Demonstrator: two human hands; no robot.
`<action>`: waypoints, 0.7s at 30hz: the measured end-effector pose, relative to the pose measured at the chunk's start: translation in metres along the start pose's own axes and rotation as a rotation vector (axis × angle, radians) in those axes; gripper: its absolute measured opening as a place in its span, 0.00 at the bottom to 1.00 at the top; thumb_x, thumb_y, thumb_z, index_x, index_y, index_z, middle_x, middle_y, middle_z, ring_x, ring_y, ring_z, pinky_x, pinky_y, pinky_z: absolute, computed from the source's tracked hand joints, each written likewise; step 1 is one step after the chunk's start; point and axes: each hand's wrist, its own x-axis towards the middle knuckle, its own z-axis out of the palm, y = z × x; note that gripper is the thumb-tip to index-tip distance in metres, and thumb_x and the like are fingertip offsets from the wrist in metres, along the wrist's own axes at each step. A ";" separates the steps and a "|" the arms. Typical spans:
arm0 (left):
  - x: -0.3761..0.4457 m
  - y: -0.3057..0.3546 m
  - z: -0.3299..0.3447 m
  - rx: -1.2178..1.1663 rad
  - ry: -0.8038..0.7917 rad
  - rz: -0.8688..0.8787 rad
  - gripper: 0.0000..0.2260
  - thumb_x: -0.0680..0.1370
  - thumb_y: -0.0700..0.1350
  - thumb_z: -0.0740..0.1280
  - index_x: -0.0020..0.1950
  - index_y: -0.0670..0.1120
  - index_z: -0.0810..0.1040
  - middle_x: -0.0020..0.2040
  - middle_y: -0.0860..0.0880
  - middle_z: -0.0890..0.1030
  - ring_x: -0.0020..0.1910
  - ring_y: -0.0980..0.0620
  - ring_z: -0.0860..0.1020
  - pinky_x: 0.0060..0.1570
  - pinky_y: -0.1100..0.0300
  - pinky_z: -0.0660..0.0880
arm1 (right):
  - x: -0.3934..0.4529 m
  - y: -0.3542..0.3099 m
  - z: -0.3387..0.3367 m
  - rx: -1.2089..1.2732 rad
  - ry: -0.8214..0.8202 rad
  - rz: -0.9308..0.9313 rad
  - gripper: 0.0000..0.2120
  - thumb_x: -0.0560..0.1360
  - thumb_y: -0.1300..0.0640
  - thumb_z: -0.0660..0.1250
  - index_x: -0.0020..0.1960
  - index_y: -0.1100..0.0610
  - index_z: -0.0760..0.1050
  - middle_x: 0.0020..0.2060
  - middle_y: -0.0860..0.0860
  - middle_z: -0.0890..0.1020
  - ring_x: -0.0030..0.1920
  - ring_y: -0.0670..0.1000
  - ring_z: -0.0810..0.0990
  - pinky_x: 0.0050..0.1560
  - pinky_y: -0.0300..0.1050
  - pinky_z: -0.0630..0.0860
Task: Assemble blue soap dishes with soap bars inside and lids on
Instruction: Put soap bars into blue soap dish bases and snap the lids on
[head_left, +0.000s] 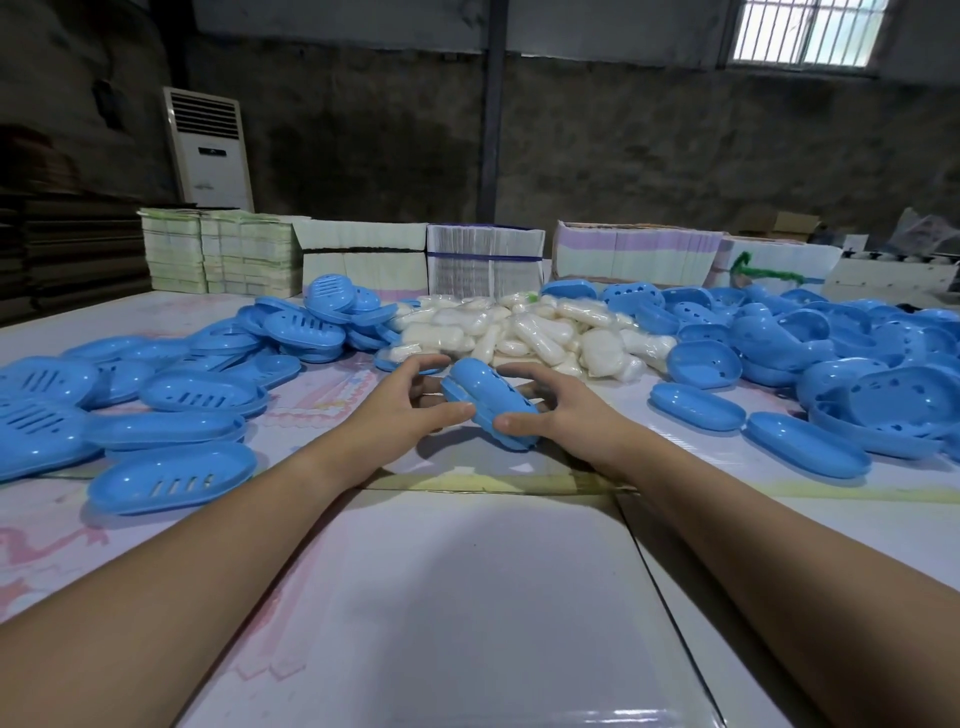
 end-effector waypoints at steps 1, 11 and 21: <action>-0.001 0.001 0.000 -0.002 -0.002 -0.002 0.25 0.77 0.43 0.74 0.71 0.51 0.70 0.59 0.55 0.80 0.49 0.65 0.82 0.43 0.71 0.78 | -0.001 -0.001 0.000 -0.001 -0.001 -0.002 0.31 0.71 0.47 0.75 0.71 0.42 0.68 0.59 0.49 0.75 0.54 0.46 0.79 0.43 0.31 0.77; -0.005 0.006 0.005 -0.018 -0.033 0.051 0.22 0.79 0.41 0.71 0.72 0.52 0.74 0.62 0.58 0.81 0.52 0.64 0.83 0.43 0.70 0.77 | -0.003 -0.002 0.002 -0.016 0.012 -0.071 0.30 0.72 0.49 0.74 0.72 0.42 0.67 0.60 0.50 0.74 0.56 0.47 0.78 0.51 0.39 0.80; -0.005 0.005 0.005 -0.073 -0.009 0.074 0.20 0.77 0.38 0.74 0.60 0.61 0.75 0.53 0.66 0.82 0.50 0.61 0.84 0.42 0.69 0.78 | -0.001 -0.004 0.002 -0.054 -0.013 -0.101 0.29 0.71 0.51 0.77 0.68 0.40 0.69 0.56 0.37 0.74 0.55 0.38 0.74 0.42 0.24 0.71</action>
